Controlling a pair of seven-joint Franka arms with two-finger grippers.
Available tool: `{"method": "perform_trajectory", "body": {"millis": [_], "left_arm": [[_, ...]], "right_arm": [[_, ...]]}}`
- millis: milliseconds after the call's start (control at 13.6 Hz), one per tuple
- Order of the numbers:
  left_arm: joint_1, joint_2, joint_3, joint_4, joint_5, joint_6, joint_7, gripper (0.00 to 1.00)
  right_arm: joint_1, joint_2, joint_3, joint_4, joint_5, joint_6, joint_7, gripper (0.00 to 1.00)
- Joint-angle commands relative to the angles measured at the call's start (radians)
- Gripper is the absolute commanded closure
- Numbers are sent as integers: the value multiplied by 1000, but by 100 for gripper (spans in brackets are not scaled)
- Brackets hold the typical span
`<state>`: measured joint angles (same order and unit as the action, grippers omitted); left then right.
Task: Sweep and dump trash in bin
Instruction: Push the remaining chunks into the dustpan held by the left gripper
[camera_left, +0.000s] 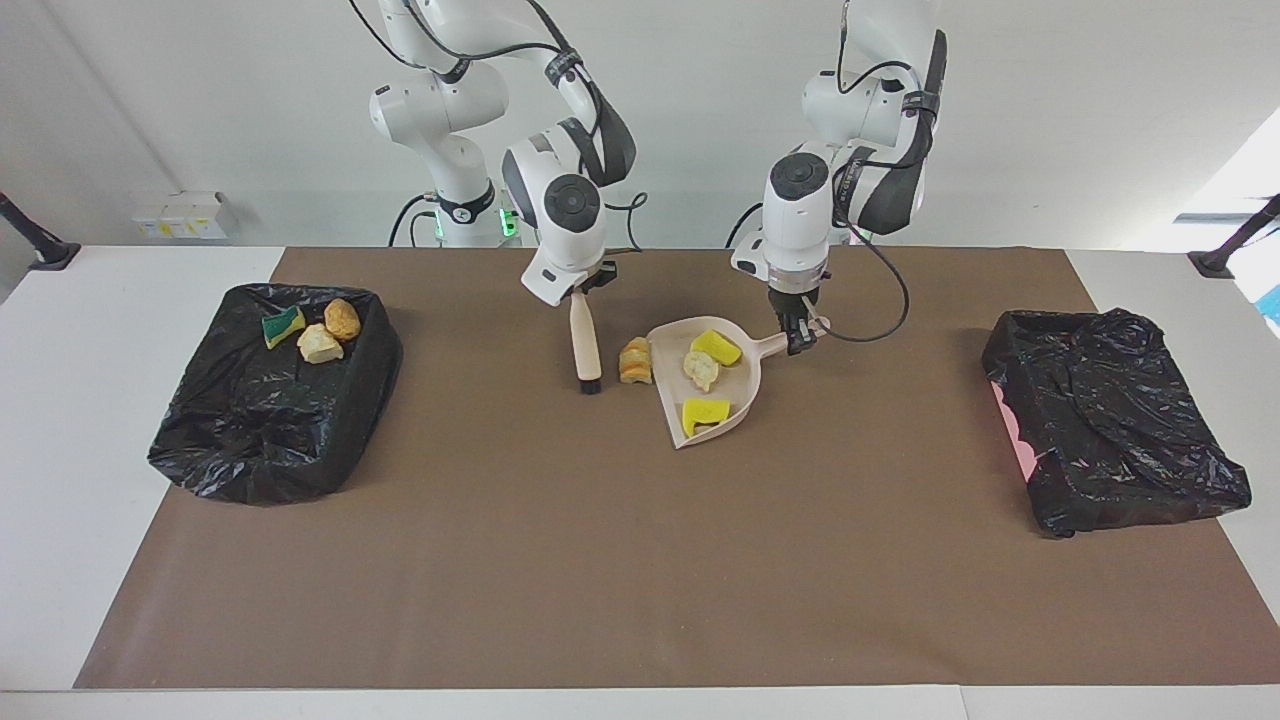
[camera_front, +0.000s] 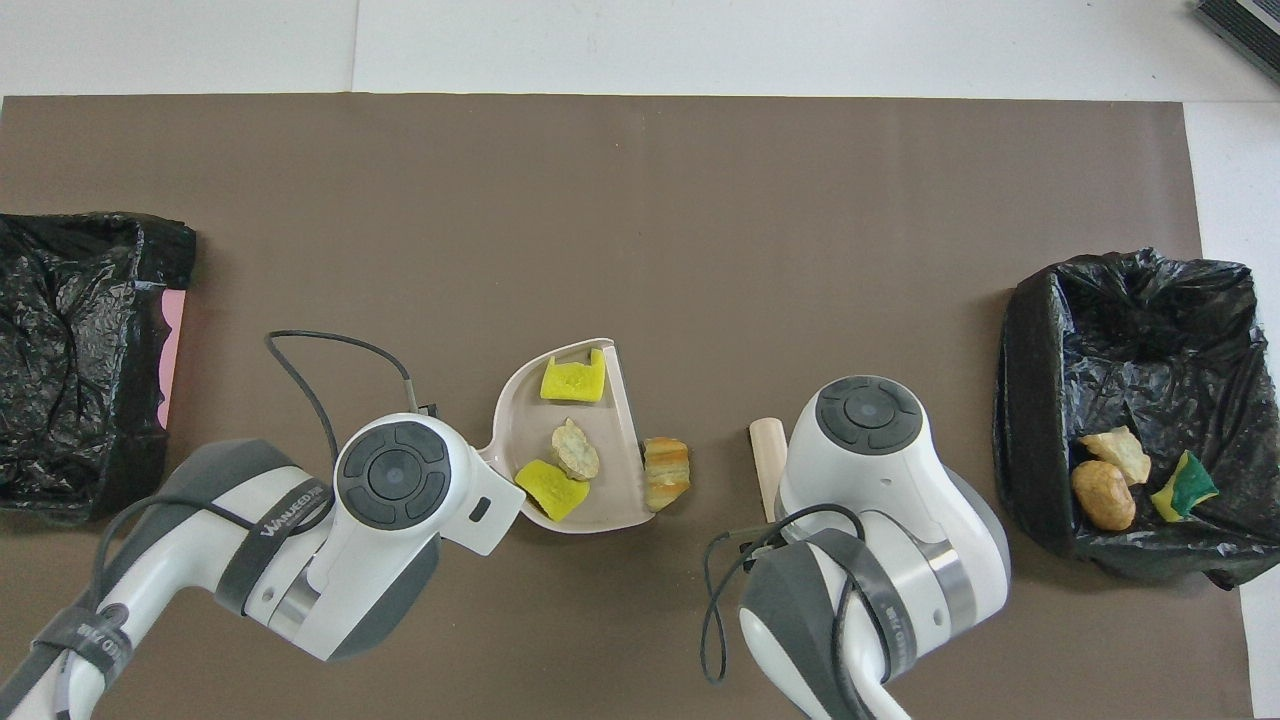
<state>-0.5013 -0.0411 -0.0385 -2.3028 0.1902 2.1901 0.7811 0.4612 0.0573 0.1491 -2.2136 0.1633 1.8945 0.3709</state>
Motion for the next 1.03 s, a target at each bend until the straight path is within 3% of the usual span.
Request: {"method": "perform_trajectory", "body": {"millis": [0, 220, 367, 954], "left_arm": [[9, -33, 0, -44, 14, 17, 29, 100], [10, -31, 0, -44, 12, 19, 32, 100], [12, -29, 0, -40, 12, 17, 33, 100], [69, 6, 2, 32, 8, 13, 127, 100]], "right_arm": [[45, 47, 9, 70, 60, 15, 46, 100], [112, 117, 7, 220, 200, 57, 144, 100], [106, 139, 7, 265, 200, 35, 157, 100], [-30, 10, 1, 275, 153, -202, 132, 100]]}}
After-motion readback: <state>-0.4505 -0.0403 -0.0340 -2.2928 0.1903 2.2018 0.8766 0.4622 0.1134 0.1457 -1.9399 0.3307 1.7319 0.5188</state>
